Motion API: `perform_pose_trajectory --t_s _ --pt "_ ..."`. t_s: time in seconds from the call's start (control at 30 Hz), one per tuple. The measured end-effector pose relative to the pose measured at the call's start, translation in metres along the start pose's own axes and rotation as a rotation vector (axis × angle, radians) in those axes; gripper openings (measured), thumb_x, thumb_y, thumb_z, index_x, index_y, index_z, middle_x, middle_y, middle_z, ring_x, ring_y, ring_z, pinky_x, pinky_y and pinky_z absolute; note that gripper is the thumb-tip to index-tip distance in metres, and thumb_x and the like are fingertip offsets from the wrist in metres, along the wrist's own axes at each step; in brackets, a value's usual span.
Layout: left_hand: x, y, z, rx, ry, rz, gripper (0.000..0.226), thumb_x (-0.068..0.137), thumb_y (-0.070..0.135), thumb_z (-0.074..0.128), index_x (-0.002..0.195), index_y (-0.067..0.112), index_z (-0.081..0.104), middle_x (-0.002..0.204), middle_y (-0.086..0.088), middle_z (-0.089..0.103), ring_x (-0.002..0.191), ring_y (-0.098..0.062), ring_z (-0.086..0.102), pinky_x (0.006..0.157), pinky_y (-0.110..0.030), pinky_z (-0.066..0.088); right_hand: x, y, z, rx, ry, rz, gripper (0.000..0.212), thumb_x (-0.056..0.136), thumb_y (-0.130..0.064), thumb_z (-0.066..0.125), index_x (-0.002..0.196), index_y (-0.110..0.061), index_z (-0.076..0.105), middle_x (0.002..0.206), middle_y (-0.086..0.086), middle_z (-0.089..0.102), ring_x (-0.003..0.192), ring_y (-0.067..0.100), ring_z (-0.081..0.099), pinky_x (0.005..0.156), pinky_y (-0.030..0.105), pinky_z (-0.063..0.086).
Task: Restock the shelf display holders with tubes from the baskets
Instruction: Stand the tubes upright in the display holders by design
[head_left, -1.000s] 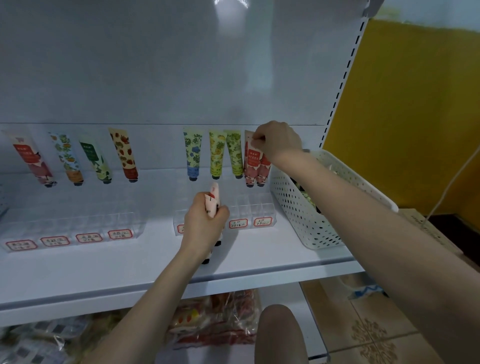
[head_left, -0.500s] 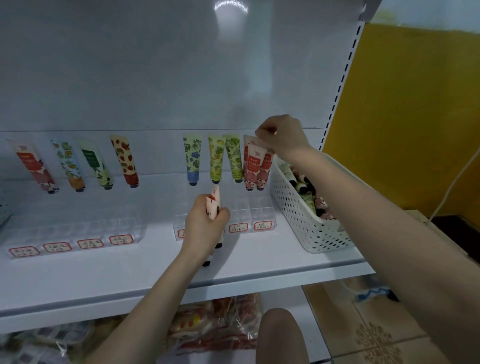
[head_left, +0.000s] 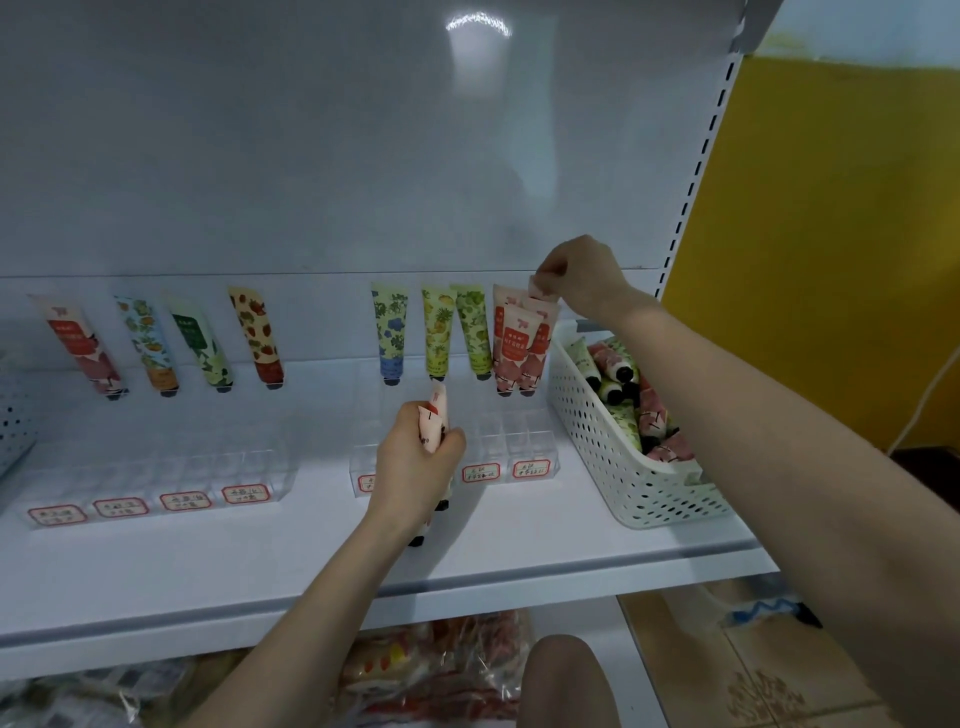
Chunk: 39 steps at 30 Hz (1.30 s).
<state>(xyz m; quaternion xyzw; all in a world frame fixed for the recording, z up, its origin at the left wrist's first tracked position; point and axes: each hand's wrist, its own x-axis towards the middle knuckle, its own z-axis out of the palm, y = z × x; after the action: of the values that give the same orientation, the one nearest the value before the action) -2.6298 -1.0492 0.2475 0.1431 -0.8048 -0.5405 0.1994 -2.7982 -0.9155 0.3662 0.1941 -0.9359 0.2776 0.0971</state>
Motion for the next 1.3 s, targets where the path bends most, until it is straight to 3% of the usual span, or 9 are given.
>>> perform_pose_trajectory --t_s 0.3,0.47,0.63,0.7,0.8,0.87,0.97,1.13,1.3 --pt "0.002 -0.001 0.002 0.012 0.006 -0.021 0.014 0.09 0.017 0.056 0.101 0.014 0.048 0.076 0.002 0.05 0.067 -0.01 0.047 0.054 -0.018 0.039 0.003 -0.01 -0.004 -0.075 -0.084 -0.081 0.015 0.088 -0.009 0.061 0.095 -0.002 0.071 0.099 0.013 0.069 0.078 0.014 0.055 0.064 0.021 0.042" --pt "0.0 0.001 0.001 0.013 0.008 -0.021 0.011 0.09 0.017 0.055 0.099 0.014 0.048 0.075 0.001 0.05 0.066 -0.01 0.047 0.055 -0.019 0.04 0.002 -0.013 -0.002 -0.119 -0.105 -0.09 0.018 0.091 -0.011 0.057 0.098 -0.002 0.07 0.102 0.014 0.069 0.08 0.016 0.055 0.073 0.026 0.046" --pt "0.0 0.005 0.001 -0.008 0.001 -0.017 0.01 0.09 0.015 0.055 0.097 0.015 0.048 0.075 -0.002 0.05 0.066 -0.012 0.047 0.054 -0.019 0.039 -0.001 -0.01 -0.002 0.017 -0.105 -0.055 0.016 0.089 -0.012 0.06 0.095 -0.002 0.071 0.097 0.014 0.07 0.077 0.016 0.056 0.059 0.018 0.042" --pt "-0.001 0.006 0.0 -0.018 -0.004 -0.009 0.009 0.09 0.015 0.055 0.096 0.015 0.048 0.075 -0.002 0.05 0.065 -0.011 0.046 0.054 -0.018 0.039 -0.005 -0.008 -0.003 0.053 -0.085 -0.053 0.018 0.091 -0.01 0.056 0.093 0.001 0.07 0.097 0.015 0.069 0.076 0.015 0.054 0.056 0.012 0.038" --pt "-0.001 0.006 -0.001 -0.016 0.005 -0.005 0.01 0.09 0.015 0.056 0.097 0.015 0.048 0.075 -0.001 0.051 0.066 -0.01 0.047 0.054 -0.018 0.039 -0.013 -0.007 -0.008 0.07 0.038 -0.093 0.025 0.092 -0.01 0.049 0.09 0.01 0.063 0.095 0.021 0.066 0.071 0.015 0.048 0.055 0.014 0.034" --pt "-0.001 0.005 -0.001 -0.019 0.009 -0.008 0.01 0.09 0.015 0.055 0.098 0.015 0.048 0.076 -0.001 0.051 0.066 -0.011 0.047 0.054 -0.019 0.04 -0.021 -0.009 -0.013 0.057 0.061 -0.141 0.024 0.091 -0.015 0.051 0.085 0.005 0.063 0.09 0.013 0.067 0.068 0.012 0.049 0.057 0.014 0.036" --pt "-0.002 0.003 -0.002 -0.018 0.003 -0.011 0.012 0.09 0.016 0.055 0.099 0.015 0.048 0.079 -0.004 0.053 0.067 -0.012 0.049 0.054 -0.02 0.041 -0.037 -0.014 -0.015 -0.057 -0.06 -0.184 0.017 0.087 -0.028 0.062 0.09 -0.012 0.067 0.085 -0.006 0.058 0.079 0.009 0.05 0.06 0.014 0.036" --pt "-0.003 0.004 -0.002 -0.024 -0.01 -0.002 0.012 0.091 0.015 0.055 0.101 0.014 0.048 0.083 -0.008 0.056 0.067 -0.013 0.049 0.054 -0.02 0.041 -0.039 -0.019 -0.002 -0.259 -0.054 -0.219 0.022 0.088 -0.025 0.061 0.104 -0.013 0.07 0.11 0.008 0.057 0.106 0.021 0.051 0.076 0.024 0.034" --pt "-0.003 0.004 -0.003 -0.05 -0.01 -0.01 0.011 0.091 0.015 0.055 0.1 0.015 0.048 0.086 -0.013 0.057 0.067 -0.016 0.05 0.053 -0.022 0.042 -0.034 -0.024 0.006 -0.298 -0.007 -0.224 0.022 0.091 -0.021 0.056 0.105 -0.011 0.069 0.111 0.011 0.056 0.109 0.024 0.048 0.079 0.024 0.037"
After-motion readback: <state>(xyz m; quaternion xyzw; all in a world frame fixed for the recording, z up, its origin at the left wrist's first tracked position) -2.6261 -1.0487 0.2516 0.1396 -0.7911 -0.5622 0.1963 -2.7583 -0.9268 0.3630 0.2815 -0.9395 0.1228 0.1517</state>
